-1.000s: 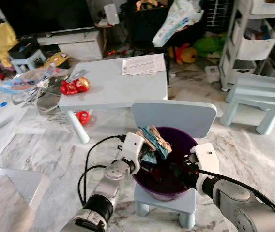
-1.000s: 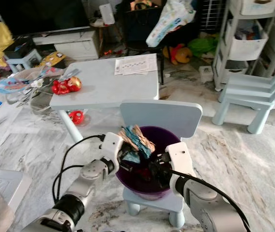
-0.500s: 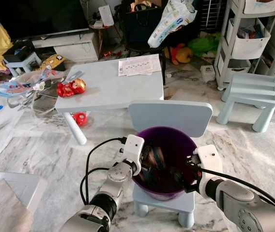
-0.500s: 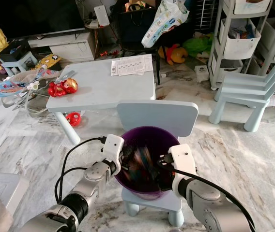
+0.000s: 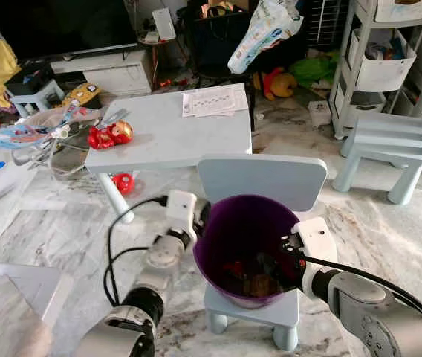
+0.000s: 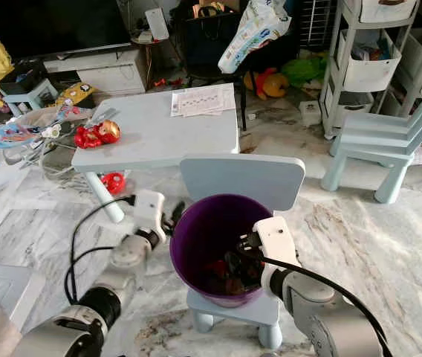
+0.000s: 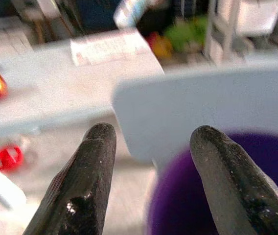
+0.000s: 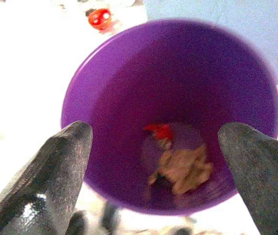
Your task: Picking trash to rubbish bin
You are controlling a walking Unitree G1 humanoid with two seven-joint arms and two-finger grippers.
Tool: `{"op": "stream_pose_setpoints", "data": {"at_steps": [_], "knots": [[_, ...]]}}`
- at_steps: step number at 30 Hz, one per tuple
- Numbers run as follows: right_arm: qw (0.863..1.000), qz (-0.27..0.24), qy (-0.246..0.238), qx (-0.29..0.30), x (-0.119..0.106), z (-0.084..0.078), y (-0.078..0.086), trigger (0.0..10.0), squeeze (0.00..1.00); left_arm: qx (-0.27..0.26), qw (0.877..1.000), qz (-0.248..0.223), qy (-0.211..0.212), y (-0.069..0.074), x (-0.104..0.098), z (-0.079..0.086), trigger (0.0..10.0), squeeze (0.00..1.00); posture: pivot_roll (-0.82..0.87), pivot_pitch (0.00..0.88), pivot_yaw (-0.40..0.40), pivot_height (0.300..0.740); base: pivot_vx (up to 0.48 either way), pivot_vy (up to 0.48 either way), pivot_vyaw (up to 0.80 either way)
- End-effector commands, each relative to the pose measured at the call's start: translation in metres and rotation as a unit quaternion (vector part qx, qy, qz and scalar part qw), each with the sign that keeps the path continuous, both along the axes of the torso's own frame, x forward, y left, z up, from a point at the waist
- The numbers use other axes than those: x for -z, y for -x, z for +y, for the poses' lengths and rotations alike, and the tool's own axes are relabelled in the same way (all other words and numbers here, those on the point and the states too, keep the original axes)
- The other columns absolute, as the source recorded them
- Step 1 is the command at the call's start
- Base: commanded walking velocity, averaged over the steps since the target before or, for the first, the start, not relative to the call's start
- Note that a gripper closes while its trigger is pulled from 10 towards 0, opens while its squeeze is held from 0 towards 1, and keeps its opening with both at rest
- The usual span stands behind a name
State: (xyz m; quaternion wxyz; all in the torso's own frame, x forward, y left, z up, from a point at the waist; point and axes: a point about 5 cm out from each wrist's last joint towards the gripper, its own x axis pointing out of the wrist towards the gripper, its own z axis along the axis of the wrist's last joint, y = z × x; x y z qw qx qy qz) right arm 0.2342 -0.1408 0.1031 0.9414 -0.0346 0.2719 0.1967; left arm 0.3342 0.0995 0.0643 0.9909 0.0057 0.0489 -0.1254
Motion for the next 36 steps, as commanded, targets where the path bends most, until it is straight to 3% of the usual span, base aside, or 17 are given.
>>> {"op": "stream_pose_setpoints", "data": {"at_steps": [1,5,10,11,12,13,18,23,36], "knots": [[0.999,-0.027,0.029,-0.016,-0.001,0.005,-0.007,10.0,1.00,-0.032,0.999,-0.040,0.005,-0.002,-0.011,0.016,10.0,1.00,-0.16,0.044,0.124,0.740,0.000,0.000,0.00],[0.997,-0.054,0.052,-0.023,-0.002,0.007,-0.013,10.0,1.00,-0.059,0.996,-0.072,-0.013,-0.003,-0.020,0.028,10.0,1.00,-0.14,0.040,0.114,0.740,0.000,0.000,0.00],[0.990,-0.125,0.057,0.032,-0.017,-0.001,-0.034,10.0,1.00,-0.123,0.985,-0.115,-0.046,0.004,-0.033,0.051,10.0,1.00,-0.11,0.040,0.101,0.740,0.000,0.000,0.00],[0.988,-0.137,0.056,0.039,-0.020,-0.002,-0.037,10.0,1.00,-0.132,0.983,-0.119,-0.043,0.007,-0.035,0.054,10.0,0.58,-0.11,0.040,0.101,0.740,0.000,0.000,0.00],[0.987,-0.145,0.051,0.045,-0.022,-0.004,-0.040,10.0,1.00,-0.141,0.982,-0.122,-0.040,0.009,-0.037,0.057,10.0,0.58,-0.10,0.040,0.098,0.740,0.000,0.000,0.00],[0.984,-0.163,0.047,0.058,-0.027,-0.007,-0.046,10.0,1.00,-0.160,0.978,-0.128,-0.038,0.014,-0.040,0.064,10.0,0.00,-0.09,0.040,0.096,0.740,0.000,0.000,0.00],[0.979,-0.192,0.031,0.064,-0.036,-0.006,-0.059,10.0,1.00,-0.188,0.973,-0.130,-0.025,0.024,-0.045,0.066,10.0,0.00,-0.07,0.037,0.087,0.740,0.000,0.000,0.00],[0.974,-0.216,0.004,0.064,-0.046,0.003,-0.069,10.0,1.00,-0.182,0.973,-0.136,-0.029,0.028,-0.050,0.052,10.0,0.00,-0.06,0.032,0.076,0.740,0.000,0.000,0.73],[0.971,-0.232,-0.003,0.062,-0.045,0.006,-0.073,10.0,1.00,-0.201,0.969,-0.143,-0.031,0.028,-0.068,0.055,10.0,0.00,-0.06,0.034,0.080,0.740,0.000,0.000,0.80]]}}
